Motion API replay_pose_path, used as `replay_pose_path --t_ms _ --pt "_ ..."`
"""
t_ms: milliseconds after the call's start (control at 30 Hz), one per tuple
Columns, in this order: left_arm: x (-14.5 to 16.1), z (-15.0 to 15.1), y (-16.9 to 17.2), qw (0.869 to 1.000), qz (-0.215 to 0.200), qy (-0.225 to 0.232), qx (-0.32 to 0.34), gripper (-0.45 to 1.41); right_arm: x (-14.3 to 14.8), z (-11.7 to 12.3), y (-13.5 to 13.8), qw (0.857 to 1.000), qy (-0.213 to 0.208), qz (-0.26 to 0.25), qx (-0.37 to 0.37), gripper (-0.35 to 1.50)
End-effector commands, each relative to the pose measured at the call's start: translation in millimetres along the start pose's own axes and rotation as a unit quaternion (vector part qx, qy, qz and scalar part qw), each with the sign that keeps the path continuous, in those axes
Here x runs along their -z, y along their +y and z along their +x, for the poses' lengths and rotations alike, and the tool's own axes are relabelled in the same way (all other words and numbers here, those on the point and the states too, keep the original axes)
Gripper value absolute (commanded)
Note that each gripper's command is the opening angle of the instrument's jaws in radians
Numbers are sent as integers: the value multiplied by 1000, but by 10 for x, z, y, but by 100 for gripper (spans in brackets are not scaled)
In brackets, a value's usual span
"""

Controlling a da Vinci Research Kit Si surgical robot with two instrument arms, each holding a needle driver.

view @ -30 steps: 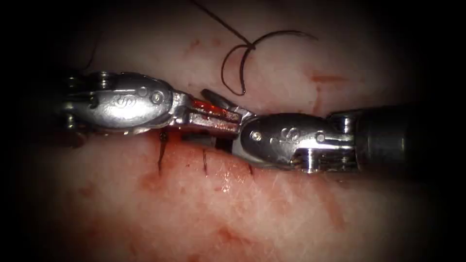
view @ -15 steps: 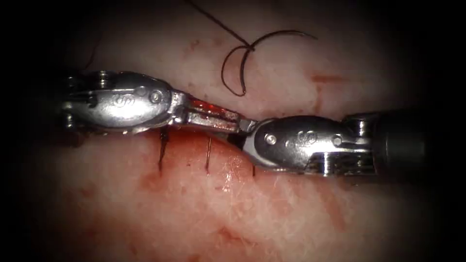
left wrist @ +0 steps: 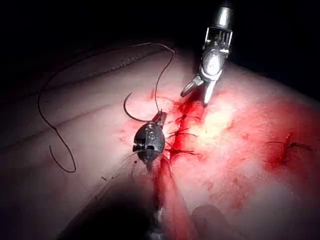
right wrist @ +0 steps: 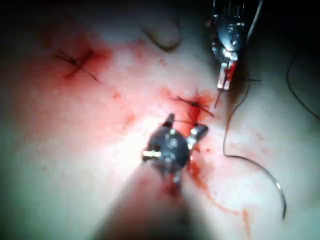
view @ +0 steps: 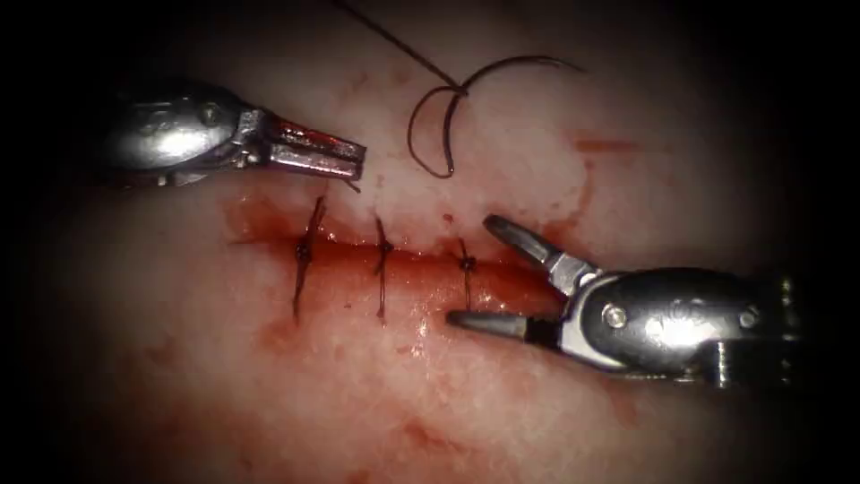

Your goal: Wound Closure

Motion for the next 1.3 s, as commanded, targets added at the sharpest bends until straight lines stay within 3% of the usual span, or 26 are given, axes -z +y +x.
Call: replay_pose_path --t_ms 33,200,333,367,400,433,467,600,867,1000,1133,1300 --pt "-2 -8 -6 1000 8 -3 0 -45 -4 -2 -4 1000 1 2 1 148" --pt "19 -37 -34 998 56 -21 5 -45 -4 -4 -6 1000 2 3 2 148" --pt "22 -85 -66 992 113 -47 -17 -43 -4 -6 -5 1000 2 3 2 148" --pt "21 -90 -69 992 118 -49 -17 -32 -4 -6 -5 1000 2 3 2 148" --pt "19 -106 -79 989 133 -57 -20 15 -3 -6 -6 1000 2 4 2 148" --pt "18 -114 -84 988 139 -64 -21 36 -2 -6 -5 1000 2 4 3 148" --pt "19 -125 -90 986 146 -76 -25 71 -1 -7 -5 1000 2 4 3 148" --pt "23 -143 -94 982 156 -101 18 118 0 -9 -3 1000 3 6 3 148" --pt "59 -146 -91 983 140 -113 24 123 0 -10 -4 1000 3 6 3 148" --pt "97 -121 -89 984 133 -114 37 123 0 -10 -4 1000 3 6 4 148" --pt "112 -90 -79 983 133 -116 44 120 1 -10 -4 1000 3 6 4 148" --pt "96 -48 -54 988 110 -97 51 118 12 -11 0 1000 0 12 4 148"
